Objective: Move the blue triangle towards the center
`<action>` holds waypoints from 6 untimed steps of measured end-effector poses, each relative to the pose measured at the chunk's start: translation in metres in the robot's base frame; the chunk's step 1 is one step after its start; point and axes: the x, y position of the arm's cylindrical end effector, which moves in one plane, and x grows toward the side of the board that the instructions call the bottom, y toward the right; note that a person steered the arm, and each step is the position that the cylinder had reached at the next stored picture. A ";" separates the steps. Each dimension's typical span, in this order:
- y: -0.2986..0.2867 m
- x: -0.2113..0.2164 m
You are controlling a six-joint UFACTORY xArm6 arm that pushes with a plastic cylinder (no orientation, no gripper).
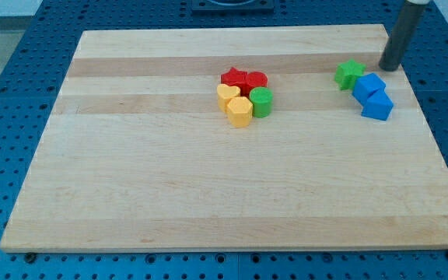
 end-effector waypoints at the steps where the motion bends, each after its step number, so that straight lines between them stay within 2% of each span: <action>1: 0.000 0.036; 2: -0.001 0.069; 3: -0.016 0.081; 6: -0.085 0.093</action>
